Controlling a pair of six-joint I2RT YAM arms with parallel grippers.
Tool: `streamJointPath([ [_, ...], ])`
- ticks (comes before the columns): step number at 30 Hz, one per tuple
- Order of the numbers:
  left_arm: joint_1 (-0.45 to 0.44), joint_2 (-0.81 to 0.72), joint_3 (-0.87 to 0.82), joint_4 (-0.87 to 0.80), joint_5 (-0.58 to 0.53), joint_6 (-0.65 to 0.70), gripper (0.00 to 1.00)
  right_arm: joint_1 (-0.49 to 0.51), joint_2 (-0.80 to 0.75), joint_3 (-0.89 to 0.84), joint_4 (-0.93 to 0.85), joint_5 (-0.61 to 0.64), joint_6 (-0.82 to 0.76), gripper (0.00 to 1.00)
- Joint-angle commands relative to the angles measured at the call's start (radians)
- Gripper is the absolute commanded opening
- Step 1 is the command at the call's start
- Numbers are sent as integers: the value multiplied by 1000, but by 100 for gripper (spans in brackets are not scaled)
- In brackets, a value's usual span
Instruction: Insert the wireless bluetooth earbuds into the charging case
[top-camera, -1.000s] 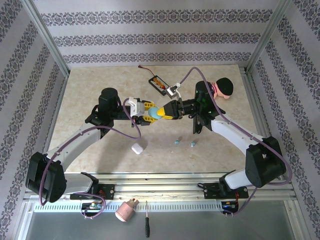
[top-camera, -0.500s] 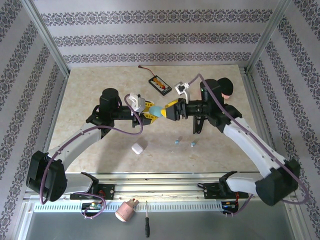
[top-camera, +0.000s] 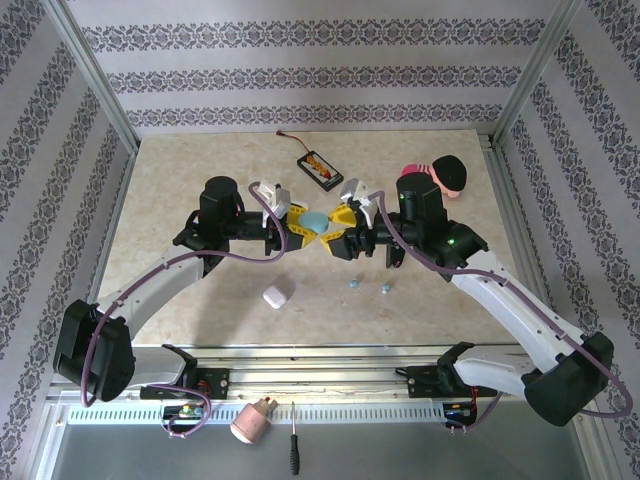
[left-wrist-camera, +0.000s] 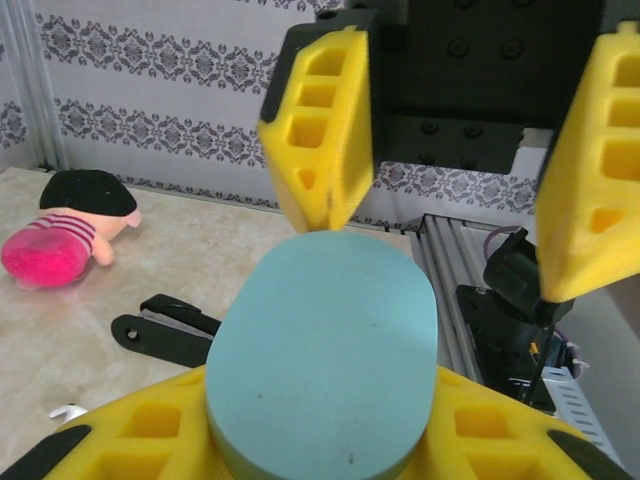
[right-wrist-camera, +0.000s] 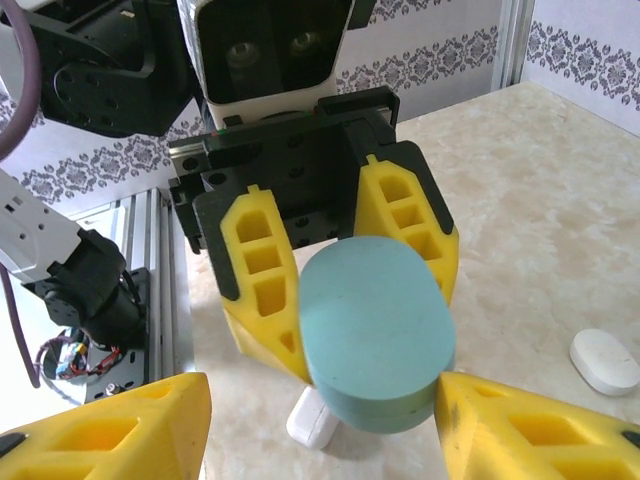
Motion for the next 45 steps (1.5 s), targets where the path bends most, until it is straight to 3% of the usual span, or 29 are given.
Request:
streamJointPath([
  [1, -14, 4, 25, 23, 81, -25, 24, 12, 29, 10, 21, -51, -39, 60],
  [10, -16, -6, 27, 31, 121, -26, 23, 12, 77, 36, 30, -102, -29, 52],
  [17, -17, 3, 25, 9, 135, -7, 23, 10, 75, 34, 53, -161, -24, 52],
  [26, -17, 23, 26, -3, 152, -4, 23, 7, 80, 33, 53, -183, -16, 33],
  [29, -17, 25, 27, -4, 152, -4, 24, 8, 78, 30, 53, -185, -20, 31],
  [33, -16, 21, 30, 0, 149, -1, 47, 2, 72, 22, 66, -191, -17, 31],
  [40, -12, 7, -4, 101, 144, -43, 61, -17, 54, -6, 113, -224, -1, 30],
  [45, -7, 17, -32, 251, 129, -166, 68, -29, 34, -30, 160, -242, 23, 29],
])
